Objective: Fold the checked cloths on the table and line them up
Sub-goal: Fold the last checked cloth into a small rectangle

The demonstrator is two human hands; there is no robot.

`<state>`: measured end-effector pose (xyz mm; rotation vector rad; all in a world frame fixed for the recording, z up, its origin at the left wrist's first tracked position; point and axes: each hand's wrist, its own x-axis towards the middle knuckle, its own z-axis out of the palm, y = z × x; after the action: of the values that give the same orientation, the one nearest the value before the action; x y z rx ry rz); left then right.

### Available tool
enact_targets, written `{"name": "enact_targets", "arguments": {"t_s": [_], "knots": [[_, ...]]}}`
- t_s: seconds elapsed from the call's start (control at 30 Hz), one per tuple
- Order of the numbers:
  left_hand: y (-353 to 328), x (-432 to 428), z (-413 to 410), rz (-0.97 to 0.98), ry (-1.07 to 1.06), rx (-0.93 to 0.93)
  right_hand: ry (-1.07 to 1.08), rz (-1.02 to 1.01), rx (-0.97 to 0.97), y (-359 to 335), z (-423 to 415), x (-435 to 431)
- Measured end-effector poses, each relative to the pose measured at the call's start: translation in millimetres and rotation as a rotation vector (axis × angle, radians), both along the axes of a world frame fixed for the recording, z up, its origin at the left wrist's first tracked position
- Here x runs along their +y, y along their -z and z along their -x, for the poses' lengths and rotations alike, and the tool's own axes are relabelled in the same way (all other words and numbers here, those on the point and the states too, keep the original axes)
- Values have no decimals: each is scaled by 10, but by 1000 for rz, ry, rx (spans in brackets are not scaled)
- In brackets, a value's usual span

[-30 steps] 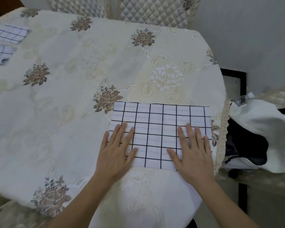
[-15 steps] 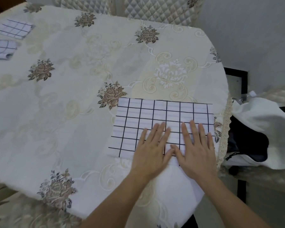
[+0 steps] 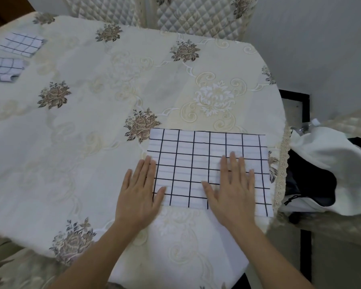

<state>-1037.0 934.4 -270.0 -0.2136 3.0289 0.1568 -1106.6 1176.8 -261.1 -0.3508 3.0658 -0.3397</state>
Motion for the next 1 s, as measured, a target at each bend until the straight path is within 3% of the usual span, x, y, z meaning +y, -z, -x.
{"name": "enact_targets", "arguments": {"t_s": [0.17,0.3,0.53,0.8,0.9,1.0], "knots": [[12,-9,-9,5,12,12,-187,68,-72,91,-133,-801],[14,-8,-7,-6,11,23,-152,-61,-50,219,-89,-245],[-8,-8,-14,-31,6,27,58,-68,-40,157,-79,629],[-79,-28,15,-27,4,-41,0,-151,-114,-15,-19,754],[-138,-23,65,-58,-19,-80,-48,-209,-20,-260,246,743],[-293,64,86,-114,-191,1,-193,-135,85,-400,763,557]]}}
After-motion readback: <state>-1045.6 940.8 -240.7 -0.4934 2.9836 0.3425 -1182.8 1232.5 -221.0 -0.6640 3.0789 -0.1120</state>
